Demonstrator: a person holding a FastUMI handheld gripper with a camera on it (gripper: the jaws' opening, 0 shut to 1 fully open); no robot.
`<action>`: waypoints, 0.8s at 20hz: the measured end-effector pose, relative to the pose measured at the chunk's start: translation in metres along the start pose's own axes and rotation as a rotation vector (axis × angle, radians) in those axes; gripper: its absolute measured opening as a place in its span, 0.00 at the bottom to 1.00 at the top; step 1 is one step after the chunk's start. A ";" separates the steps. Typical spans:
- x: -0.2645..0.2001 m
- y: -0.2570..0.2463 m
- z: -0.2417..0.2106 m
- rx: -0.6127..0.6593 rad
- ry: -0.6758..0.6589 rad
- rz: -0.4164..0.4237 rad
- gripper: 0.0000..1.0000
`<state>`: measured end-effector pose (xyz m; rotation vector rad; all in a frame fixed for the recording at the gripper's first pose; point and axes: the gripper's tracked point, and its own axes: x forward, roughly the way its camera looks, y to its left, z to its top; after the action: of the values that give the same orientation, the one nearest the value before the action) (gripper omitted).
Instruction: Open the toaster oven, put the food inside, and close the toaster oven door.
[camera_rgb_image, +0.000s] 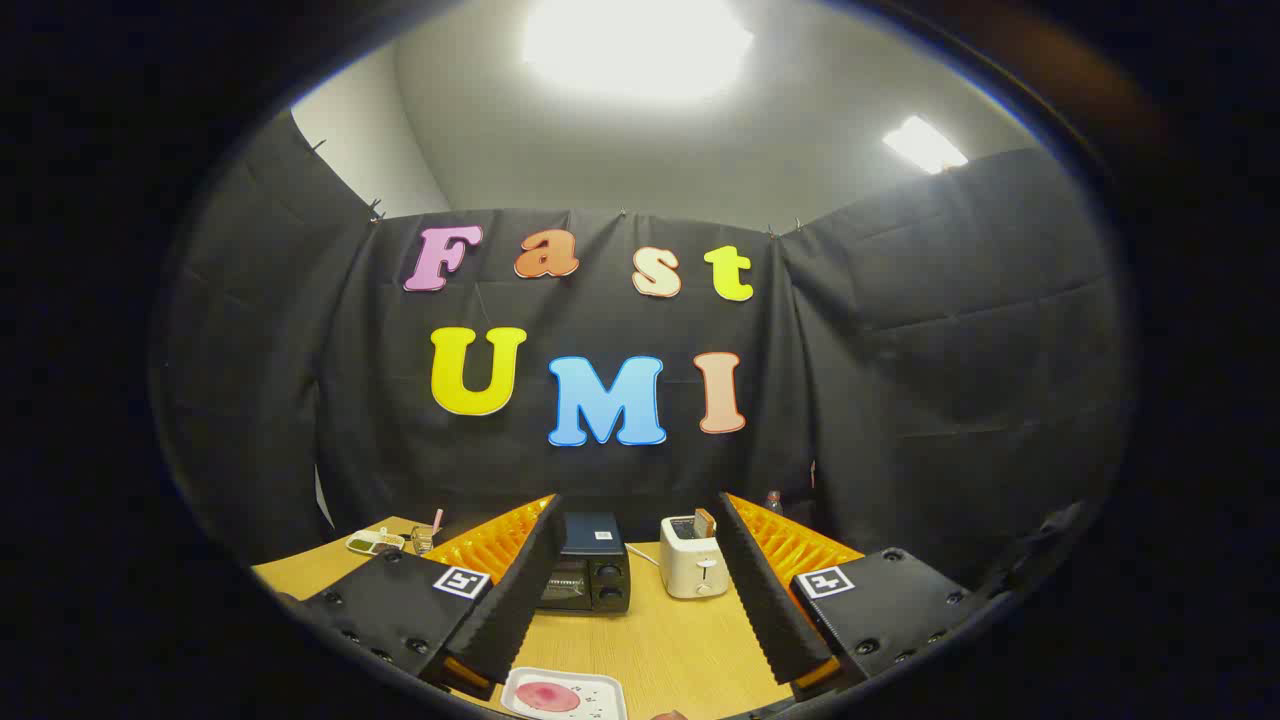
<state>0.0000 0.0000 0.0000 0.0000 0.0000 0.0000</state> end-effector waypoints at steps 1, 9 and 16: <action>0.000 0.002 -0.002 -0.002 0.004 0.004 0.96; 0.002 0.015 0.001 0.006 0.000 0.016 0.95; 0.006 0.022 0.005 0.018 -0.009 0.022 0.96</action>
<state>0.0060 0.0223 0.0055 0.0180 -0.0086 0.0221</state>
